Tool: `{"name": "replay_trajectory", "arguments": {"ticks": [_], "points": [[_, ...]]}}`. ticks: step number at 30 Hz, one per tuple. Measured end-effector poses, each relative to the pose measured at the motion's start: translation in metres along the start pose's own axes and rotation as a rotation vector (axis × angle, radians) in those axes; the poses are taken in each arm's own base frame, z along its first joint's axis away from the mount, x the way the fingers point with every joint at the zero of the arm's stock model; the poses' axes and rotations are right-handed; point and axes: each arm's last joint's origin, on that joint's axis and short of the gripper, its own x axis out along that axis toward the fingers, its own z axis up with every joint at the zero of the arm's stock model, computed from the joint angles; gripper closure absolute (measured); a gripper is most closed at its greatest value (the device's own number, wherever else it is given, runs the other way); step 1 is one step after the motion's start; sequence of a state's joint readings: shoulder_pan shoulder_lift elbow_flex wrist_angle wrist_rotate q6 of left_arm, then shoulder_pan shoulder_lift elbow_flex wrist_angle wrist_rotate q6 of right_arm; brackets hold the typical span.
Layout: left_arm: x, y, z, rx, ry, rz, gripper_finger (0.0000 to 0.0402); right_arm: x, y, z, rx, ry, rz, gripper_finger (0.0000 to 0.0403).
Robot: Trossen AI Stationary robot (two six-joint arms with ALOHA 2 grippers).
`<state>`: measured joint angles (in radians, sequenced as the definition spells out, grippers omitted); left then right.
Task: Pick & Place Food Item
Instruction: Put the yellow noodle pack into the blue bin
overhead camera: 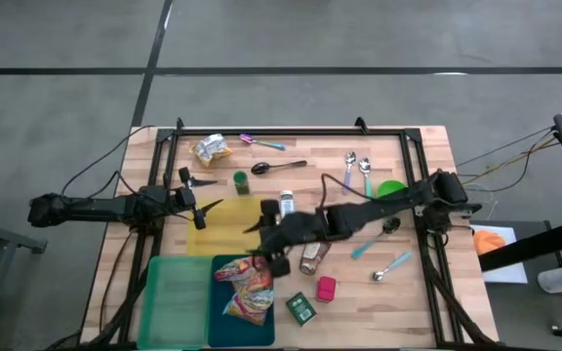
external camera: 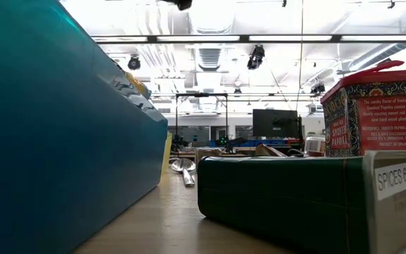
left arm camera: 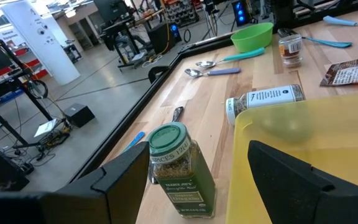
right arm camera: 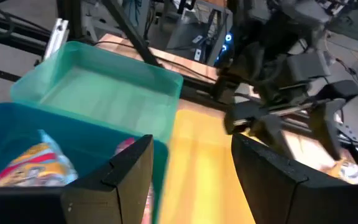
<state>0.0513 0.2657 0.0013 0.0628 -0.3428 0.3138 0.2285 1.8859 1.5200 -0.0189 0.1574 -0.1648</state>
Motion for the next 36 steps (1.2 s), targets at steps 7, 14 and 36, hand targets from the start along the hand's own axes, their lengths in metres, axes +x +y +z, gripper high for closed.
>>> {"name": "replay_trajectory", "arguments": {"ticks": [7, 14, 36], "points": [[0.000, 0.000, 0.000, 0.000, 0.000, 0.000, 0.0126, -0.004, -0.027, -0.011, -0.051, 0.037, -0.029, 0.0188], [0.000, 0.000, 0.000, 0.000, 0.000, 0.000, 0.0126, -0.043, -0.054, -0.026, -0.025, -0.056, -0.102, 0.0188], [0.001, -0.001, -0.001, 0.005, 0.012, -0.005, 0.0126, -0.194, -0.082, -0.131, 0.120, -0.355, -0.367, 0.0188]]}}
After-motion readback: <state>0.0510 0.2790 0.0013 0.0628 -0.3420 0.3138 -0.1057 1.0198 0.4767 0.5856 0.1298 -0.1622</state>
